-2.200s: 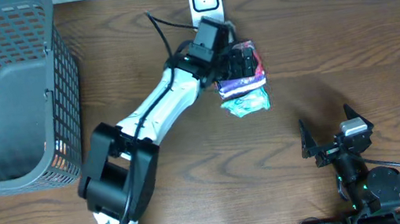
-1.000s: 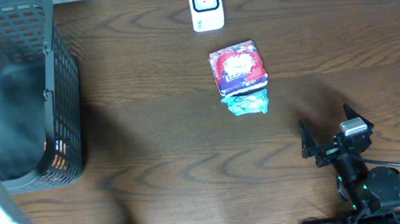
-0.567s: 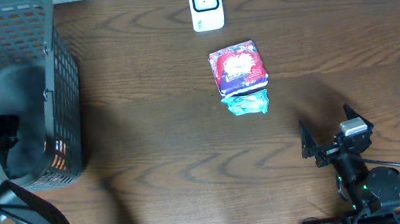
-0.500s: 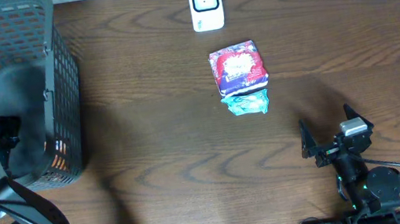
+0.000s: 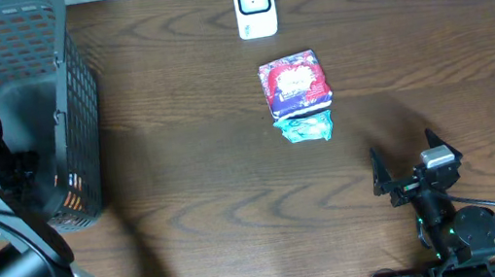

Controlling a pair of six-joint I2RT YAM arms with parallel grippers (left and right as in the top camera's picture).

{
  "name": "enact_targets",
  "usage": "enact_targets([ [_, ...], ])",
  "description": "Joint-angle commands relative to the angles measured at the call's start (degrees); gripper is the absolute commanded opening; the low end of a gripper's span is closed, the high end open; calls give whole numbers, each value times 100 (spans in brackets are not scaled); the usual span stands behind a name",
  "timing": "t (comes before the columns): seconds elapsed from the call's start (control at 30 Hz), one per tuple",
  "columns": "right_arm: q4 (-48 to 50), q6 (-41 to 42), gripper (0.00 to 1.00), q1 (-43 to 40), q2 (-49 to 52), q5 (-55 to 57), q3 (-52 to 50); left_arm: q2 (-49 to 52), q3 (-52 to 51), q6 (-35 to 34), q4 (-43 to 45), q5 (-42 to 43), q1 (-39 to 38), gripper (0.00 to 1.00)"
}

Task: Scan the item barcode
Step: 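Reach the left gripper into the basket and grasp the red TOP bar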

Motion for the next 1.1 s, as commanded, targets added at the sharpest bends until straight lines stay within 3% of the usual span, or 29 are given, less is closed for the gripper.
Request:
enact_targets([
  [0.0,-24,79,99,-28,-35,4,-7,345,-46,79,-9,-103,26,98],
  [0.2,-24,79,99,-28,-35,7,-9,743,-46,103,-13,-101,28,99],
  [0.27,-24,79,99,-28,-35,4,-9,778,-46,227,24,-103,28,91],
  [0.33,-24,79,99,-28,-35,7,-7,767,-42,365,72,-101,28,70],
  [0.5,-24,79,99,-28,-35,4,-9,568,87,363,37,-96,26,26],
  [0.53,-24,79,99,-28,-35,4,-9,463,175,361,-22,-87,26,12],
  [0.57,-22,79,99,-28,-35,4,-9,372,249,363,-52,-61,26,8],
  [0.8,-24,79,99,-28,-35,4,-9,-798,614,358,151,560,26,7],
  [1.07,-24,79,99,-28,-35,4,-9,-2870,660,363,1410,2009,13,7],
])
